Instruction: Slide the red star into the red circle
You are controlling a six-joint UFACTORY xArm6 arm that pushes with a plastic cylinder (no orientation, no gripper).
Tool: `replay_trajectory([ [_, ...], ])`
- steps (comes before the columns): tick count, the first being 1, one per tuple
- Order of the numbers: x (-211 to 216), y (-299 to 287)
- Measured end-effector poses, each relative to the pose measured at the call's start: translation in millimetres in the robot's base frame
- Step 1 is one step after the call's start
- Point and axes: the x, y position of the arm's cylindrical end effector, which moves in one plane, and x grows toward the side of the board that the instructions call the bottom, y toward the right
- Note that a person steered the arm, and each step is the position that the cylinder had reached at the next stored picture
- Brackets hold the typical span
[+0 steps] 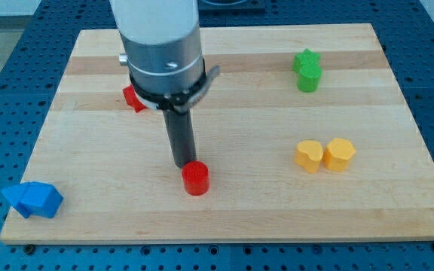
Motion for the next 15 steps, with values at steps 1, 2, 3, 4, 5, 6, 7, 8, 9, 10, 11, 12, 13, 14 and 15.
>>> replay_trajectory([
  [1,28.4,27.6],
  [2,17.5,22.6],
  [3,-51.7,9.4],
  [4,-140.1,-2.6],
  [5,-200.9,-50.6],
  [6,-193.7,-117.4],
  [7,-126.7,-127.6],
  [8,-80.1,-98.0],
  [9,-112.9,-126.3],
  [10,-159.3,-176.0],
  [11,-202.3,-180.6],
  [12,-195.9,-140.7],
  [13,-146.5,-93.7],
  [14,-95.3,-71.0],
  [15,-84.8,-71.6],
])
